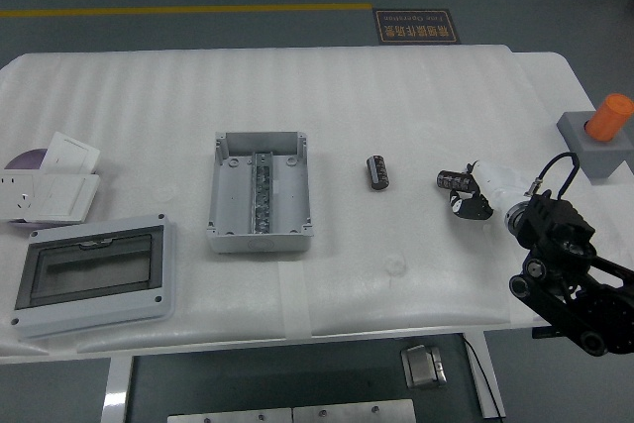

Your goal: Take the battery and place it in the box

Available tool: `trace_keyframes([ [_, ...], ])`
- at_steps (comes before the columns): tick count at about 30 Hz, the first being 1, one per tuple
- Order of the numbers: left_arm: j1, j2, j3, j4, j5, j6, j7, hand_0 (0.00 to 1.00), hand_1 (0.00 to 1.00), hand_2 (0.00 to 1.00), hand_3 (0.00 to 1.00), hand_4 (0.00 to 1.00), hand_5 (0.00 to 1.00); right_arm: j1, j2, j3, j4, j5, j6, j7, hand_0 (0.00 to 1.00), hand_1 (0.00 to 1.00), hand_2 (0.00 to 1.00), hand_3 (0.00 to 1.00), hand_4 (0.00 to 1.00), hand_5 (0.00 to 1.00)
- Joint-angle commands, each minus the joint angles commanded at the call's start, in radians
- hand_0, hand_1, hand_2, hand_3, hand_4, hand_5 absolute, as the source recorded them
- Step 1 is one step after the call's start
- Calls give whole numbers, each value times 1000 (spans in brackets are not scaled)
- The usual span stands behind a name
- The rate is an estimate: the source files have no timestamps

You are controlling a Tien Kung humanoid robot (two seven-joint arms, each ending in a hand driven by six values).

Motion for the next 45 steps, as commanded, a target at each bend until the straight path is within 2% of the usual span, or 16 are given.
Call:
trace_keyframes([
  [11,-1,-3,-2,0,4,0,1,648,658,528,565,611,419,-8,-11,28,80,135,-31,59,381,482,322,676,473,354],
  [20,2,-4,-22,0,22,-1,7,648,658,528,565,610,420,19,-15,7,242,96,-28,46,380,484,321,676,484,362],
  [25,3,-4,-50,0,54,-3,14,647,658,528,564,609,420,63,5,-36,340,67,-15,38,382,482,320,676,494,377],
  [28,3,-3,-52,0,55,-3,15,648,658,528,565,603,415,101,29,-84,373,63,-17,46,382,482,320,675,498,383],
  [33,4,-2,-49,0,50,-3,15,648,658,528,565,603,415,159,91,-167,361,33,-12,47,382,482,320,675,498,383],
  [39,6,-1,-49,0,49,-3,18,648,658,528,565,601,413,238,174,-272,305,4,-23,44,387,483,323,679,507,392],
  [40,7,-1,-45,0,46,-3,18,647,658,527,565,595,409,255,183,-292,296,3,-19,40,492,561,563,710,529,410],
  [45,7,11,-34,0,37,-4,16,647,658,527,565,595,409,316,207,-361,248,-10,-8,28,492,561,563,710,529,410],
])
